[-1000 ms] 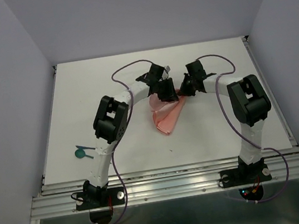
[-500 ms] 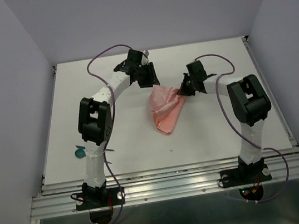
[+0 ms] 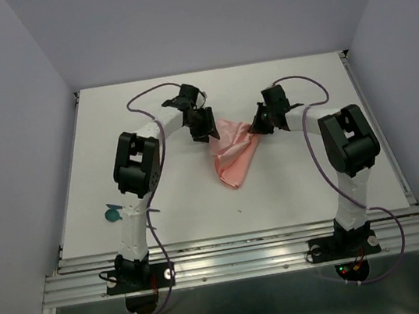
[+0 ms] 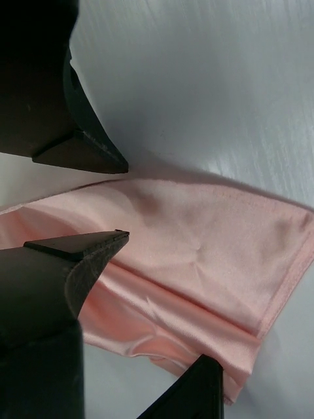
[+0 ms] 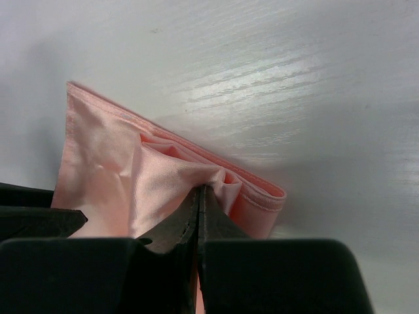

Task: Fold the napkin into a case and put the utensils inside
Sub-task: Fold the 2/3-rectangle-folded napkin at the center of the board.

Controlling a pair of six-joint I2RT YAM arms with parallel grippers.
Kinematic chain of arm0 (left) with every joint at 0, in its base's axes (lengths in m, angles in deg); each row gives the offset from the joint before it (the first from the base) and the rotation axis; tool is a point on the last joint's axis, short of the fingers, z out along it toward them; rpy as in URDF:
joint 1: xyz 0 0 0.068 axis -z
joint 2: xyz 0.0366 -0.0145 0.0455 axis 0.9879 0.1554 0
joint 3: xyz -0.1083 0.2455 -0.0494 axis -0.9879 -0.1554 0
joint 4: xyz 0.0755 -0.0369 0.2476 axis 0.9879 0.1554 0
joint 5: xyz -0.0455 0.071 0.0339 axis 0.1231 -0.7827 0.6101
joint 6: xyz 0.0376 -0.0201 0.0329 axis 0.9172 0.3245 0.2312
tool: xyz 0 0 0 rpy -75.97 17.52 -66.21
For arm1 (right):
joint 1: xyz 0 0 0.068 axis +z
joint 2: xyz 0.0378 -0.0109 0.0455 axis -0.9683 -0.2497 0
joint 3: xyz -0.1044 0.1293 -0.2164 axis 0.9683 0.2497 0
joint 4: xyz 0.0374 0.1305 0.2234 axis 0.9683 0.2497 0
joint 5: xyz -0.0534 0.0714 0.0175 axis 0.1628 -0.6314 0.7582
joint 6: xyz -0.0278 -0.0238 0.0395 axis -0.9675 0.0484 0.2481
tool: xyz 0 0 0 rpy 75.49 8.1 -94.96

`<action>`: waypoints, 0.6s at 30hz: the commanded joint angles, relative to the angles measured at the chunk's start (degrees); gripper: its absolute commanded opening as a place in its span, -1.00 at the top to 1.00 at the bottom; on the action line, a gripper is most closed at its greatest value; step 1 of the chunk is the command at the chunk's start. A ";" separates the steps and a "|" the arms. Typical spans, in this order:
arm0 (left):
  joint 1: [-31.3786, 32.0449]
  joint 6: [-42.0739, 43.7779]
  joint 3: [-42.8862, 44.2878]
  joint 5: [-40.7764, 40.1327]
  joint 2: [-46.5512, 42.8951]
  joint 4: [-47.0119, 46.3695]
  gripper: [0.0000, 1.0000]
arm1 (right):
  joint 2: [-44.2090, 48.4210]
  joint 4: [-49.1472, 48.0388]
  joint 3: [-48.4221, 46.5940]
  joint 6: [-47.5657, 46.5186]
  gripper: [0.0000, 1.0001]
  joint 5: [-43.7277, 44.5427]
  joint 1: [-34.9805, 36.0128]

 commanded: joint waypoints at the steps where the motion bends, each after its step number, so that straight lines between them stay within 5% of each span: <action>1: 0.17 -0.94 -2.76 7.07 -1.70 -2.79 -0.02 | -1.04 0.46 1.67 -0.91 0.99 0.15 -0.41; 6: 0.17 -2.18 -0.65 8.93 1.12 -3.42 0.34 | -0.51 0.37 2.11 -0.82 0.99 0.42 -0.41; 10: 0.17 -3.93 -0.65 10.07 -0.01 -6.49 1.00 | 0.02 0.37 2.55 -0.82 0.99 0.68 -0.41; 18: 0.43 -4.55 -4.42 11.21 -6.26 -11.77 1.00 | 0.46 0.90 2.55 -0.03 0.99 1.21 -0.41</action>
